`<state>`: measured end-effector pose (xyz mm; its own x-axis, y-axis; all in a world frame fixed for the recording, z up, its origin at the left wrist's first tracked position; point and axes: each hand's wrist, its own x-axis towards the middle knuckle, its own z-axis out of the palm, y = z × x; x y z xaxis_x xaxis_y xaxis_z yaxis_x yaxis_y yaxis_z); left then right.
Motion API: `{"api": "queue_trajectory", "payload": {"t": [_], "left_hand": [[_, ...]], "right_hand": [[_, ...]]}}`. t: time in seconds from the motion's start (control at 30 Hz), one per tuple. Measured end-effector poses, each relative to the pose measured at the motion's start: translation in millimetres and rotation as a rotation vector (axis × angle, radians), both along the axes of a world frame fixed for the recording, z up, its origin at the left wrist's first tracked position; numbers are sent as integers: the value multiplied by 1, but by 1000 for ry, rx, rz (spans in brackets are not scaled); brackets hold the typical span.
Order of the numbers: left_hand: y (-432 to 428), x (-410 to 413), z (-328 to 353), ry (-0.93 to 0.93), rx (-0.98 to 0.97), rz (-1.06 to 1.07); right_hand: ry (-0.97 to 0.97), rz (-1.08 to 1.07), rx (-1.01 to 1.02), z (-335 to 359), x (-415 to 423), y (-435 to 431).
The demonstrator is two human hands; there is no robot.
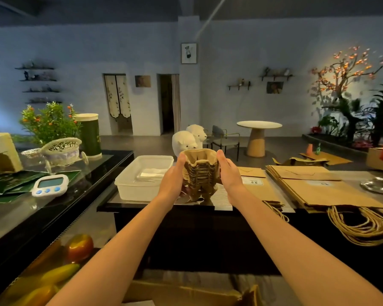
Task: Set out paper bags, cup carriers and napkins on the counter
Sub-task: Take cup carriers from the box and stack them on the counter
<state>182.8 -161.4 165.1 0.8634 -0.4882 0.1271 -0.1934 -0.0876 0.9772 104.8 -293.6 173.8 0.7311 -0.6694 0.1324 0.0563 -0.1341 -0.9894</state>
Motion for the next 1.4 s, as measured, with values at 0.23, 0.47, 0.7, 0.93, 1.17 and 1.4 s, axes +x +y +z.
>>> {"api": "queue_trajectory", "payload": {"t": [0.23,0.47,0.7,0.93,1.17,1.4], "left_hand": [[-9,12,-6,-20,100,24],[-18,15,-22,-82,123,131],[-19,13,-29,-15,118,141],[-26,11,-32,56,1,145],[-20,-1,-21,90,5,125],[4,-27,-25,45,49,116]], "right_hand": [[94,7,-4,-8,19,-13],[108,38,64,-27,23,-16],[96,-31,1,-30,29,-13],[72,-45,46,-32,20,-6],[196,-62,-79,-15,9,-1],[192,-138,-233,-16,-10,13]]}}
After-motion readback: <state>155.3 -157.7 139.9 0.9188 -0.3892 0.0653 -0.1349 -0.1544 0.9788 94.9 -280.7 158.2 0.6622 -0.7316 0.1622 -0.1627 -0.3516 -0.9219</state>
